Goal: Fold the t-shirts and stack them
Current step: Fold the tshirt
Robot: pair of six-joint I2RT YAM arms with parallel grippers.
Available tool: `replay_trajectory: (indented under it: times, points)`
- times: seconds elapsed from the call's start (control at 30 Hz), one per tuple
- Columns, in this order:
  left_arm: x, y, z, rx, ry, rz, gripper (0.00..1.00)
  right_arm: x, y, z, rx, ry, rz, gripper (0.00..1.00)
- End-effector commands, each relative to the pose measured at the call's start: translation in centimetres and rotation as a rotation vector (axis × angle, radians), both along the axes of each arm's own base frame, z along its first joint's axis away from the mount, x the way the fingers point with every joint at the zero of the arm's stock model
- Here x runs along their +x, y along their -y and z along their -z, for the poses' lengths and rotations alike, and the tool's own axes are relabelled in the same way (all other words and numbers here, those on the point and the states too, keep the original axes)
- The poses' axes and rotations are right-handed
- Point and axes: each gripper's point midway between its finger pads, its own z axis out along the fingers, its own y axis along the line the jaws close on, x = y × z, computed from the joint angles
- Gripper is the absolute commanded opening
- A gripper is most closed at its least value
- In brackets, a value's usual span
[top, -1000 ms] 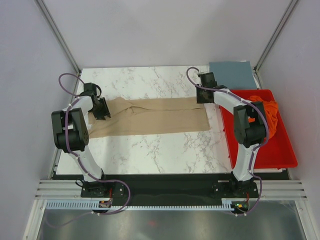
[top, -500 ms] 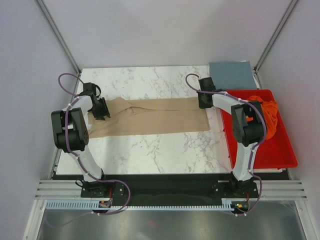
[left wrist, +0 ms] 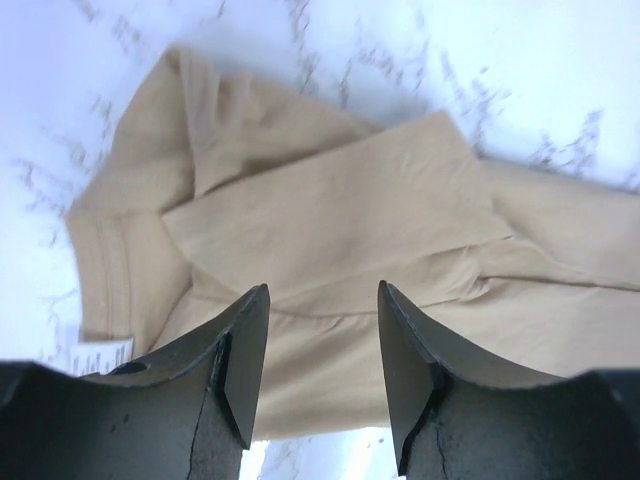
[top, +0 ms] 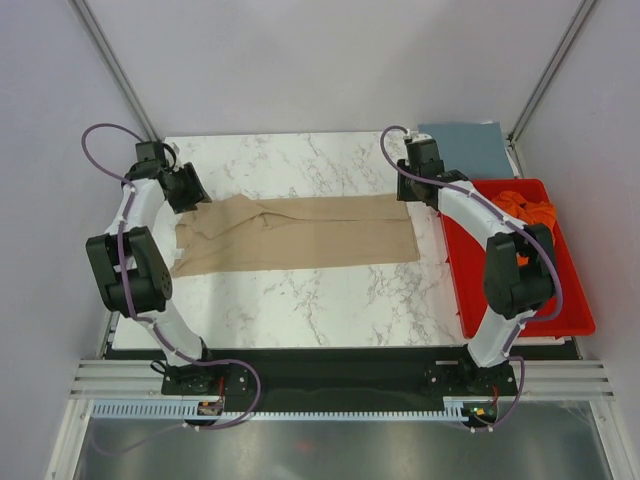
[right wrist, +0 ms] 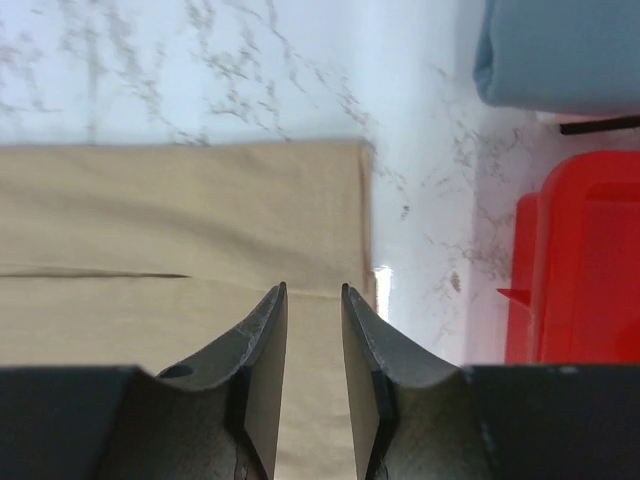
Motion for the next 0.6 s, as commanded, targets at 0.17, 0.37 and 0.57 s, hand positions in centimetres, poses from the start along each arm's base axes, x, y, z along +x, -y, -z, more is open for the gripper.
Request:
replay_trajectory:
  times: [0.17, 0.37, 0.57]
  points:
    - [4.9, 3.3, 1.1, -0.221, 0.069, 0.245, 0.53, -1.7, -5.2, -2.1, 0.117, 0.024, -0.112, 0.38]
    - [5.9, 3.6, 2.7, -0.244, 0.058, 0.283, 0.53, -1.6, -6.1, -2.2, 0.131, 0.026, -0.142, 0.38]
    - [5.3, 4.3, 2.9, -0.201, 0.05, 0.313, 0.5, -1.4, -6.2, -2.6, 0.132, 0.035, -0.146, 0.38]
